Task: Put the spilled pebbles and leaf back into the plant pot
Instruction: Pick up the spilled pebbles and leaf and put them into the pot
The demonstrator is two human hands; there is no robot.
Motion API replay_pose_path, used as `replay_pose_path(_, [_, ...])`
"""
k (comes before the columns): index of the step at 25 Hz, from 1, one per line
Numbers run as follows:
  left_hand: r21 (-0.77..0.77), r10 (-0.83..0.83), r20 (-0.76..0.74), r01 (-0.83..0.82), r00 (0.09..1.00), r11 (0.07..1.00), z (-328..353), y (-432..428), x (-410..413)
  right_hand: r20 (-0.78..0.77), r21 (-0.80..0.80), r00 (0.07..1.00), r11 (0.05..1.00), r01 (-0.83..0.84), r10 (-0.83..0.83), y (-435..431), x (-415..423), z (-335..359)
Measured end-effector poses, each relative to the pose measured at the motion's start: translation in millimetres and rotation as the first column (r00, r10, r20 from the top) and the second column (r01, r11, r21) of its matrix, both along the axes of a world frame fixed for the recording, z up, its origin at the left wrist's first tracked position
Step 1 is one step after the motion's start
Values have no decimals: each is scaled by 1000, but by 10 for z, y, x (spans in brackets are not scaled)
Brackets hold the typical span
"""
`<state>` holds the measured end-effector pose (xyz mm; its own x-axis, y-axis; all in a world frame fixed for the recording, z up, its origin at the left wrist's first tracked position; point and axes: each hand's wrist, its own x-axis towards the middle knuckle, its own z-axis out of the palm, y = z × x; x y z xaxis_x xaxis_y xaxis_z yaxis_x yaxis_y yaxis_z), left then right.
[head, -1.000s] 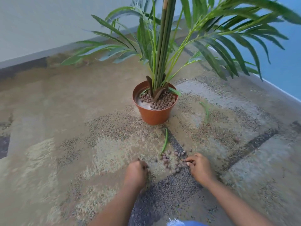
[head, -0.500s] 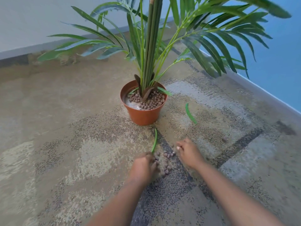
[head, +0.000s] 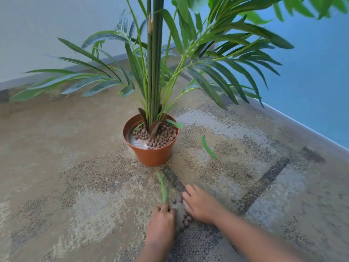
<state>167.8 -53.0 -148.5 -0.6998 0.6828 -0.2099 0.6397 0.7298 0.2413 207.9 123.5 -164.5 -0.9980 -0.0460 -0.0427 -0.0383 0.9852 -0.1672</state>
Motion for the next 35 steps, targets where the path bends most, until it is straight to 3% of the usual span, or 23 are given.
replay_pose_path(6, [80, -7, -27, 10, 1000, 997, 14, -54, 64, 12, -301, 939, 894, 331, -344, 81, 158, -109])
replay_pose_path(12, [112, 126, 9, -127, 992, 986, 52, -17, 58, 86, -324, 901, 843, 429, -425, 141, 21, -102])
replay_pose_path(15, [212, 198, 32, -200, 980, 957, 205, 28, 11, 144, -368, 856, 776, 512, -496, 167, -120, -39])
replay_pose_path(18, [376, 235, 18, -224, 972, 899, 582, 121, -90, 238, -444, 796, 666, 599, -557, 173, -120, 72])
replay_pose_path(20, [552, 264, -37, -200, 964, 810, 938, 200, -231, 281, -512, 748, 565, 647, -602, 208, -85, 238])
replay_pose_path(23, [746, 351, -157, -122, 923, 655, 1410, 338, -714, 157, -689, 738, 462, 558, -656, 284, -203, 717])
replay_pose_path(25, [748, 368, -194, -105, 909, 655, 1591, 444, -1134, -27, -730, 778, 545, 413, -627, 287, -460, 1102])
replay_pose_path(28, [564, 327, -220, -153, 919, 812, 1555, 511, -1622, -223, -693, 815, 675, 253, -535, 196, -986, 1434])
replay_pose_path(31, [363, 300, -200, -214, 933, 907, 1358, 442, -1853, -249, -600, 849, 763, 242, -466, 104, -1467, 1456])
replay_pose_path(33, [368, 302, -116, -242, 946, 898, 1258, 421, -1864, -231, -582, 874, 780, 228, -428, 81, -1579, 1359])
replay_pose_path(35, [414, 307, -70, -252, 949, 875, 1194, 412, -1785, -282, -617, 840, 758, 212, -464, 152, -1517, 1231])
